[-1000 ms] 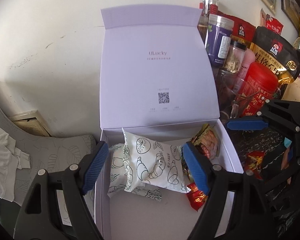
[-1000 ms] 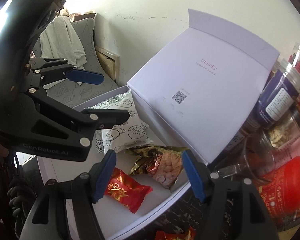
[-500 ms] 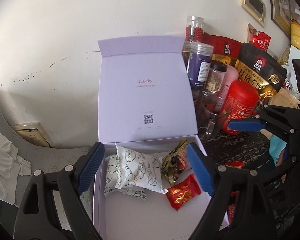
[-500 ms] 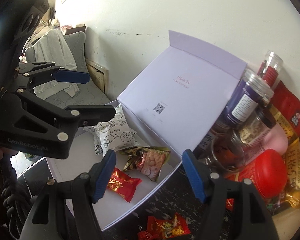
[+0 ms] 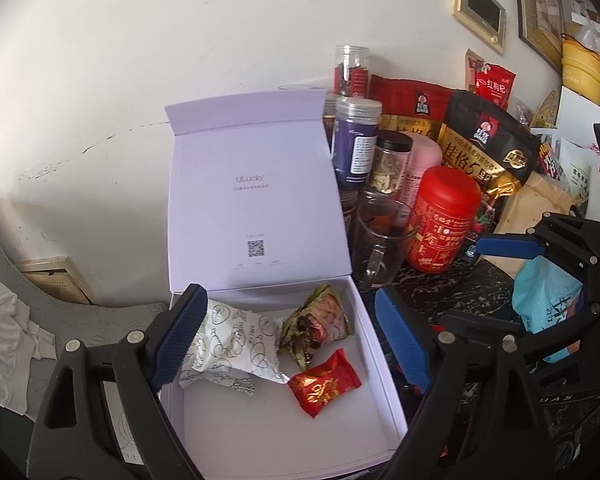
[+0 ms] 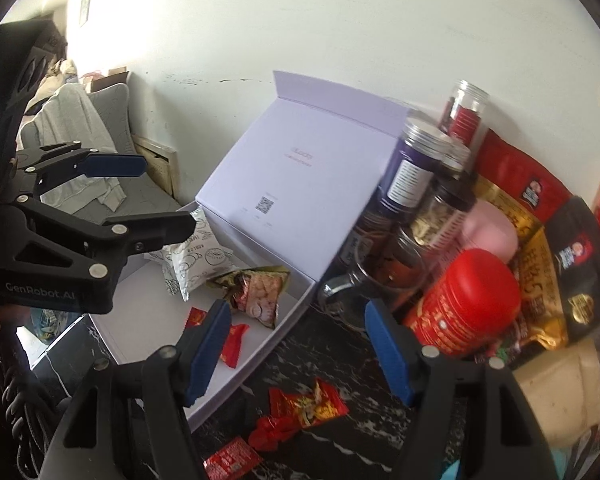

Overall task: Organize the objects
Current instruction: 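Lift both grippers out of the box and move toward the loose snacks, then grasp the red-gold candy packet with the left gripper while the right gripper grasps the clear plastic piece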

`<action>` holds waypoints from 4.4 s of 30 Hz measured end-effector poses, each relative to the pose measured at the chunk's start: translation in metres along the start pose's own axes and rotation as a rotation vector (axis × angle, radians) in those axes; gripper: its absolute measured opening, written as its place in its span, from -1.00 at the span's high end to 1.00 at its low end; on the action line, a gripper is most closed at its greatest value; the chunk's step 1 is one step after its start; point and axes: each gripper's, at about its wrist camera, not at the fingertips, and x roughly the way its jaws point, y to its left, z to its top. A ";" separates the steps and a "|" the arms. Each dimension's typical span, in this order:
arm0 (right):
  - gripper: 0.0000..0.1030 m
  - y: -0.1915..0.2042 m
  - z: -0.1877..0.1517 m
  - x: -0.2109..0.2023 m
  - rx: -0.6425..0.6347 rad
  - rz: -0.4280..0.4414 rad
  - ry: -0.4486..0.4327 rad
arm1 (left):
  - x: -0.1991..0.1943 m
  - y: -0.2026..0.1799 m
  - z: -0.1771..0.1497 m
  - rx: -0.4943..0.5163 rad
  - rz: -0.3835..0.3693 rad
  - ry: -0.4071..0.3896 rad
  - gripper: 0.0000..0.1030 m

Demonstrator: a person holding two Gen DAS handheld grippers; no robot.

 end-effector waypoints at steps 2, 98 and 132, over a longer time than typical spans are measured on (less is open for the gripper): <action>-0.37 -0.005 -0.004 -0.006 0.025 -0.009 0.003 | -0.001 -0.006 0.000 0.004 -0.014 0.001 -0.68; -0.54 0.028 -0.284 -0.077 0.376 0.015 0.247 | 0.045 -0.167 -0.144 0.200 -0.103 0.358 0.03; -0.19 -0.020 -0.291 -0.064 0.302 -0.040 0.136 | 0.121 -0.197 -0.099 0.060 -0.068 0.387 -0.02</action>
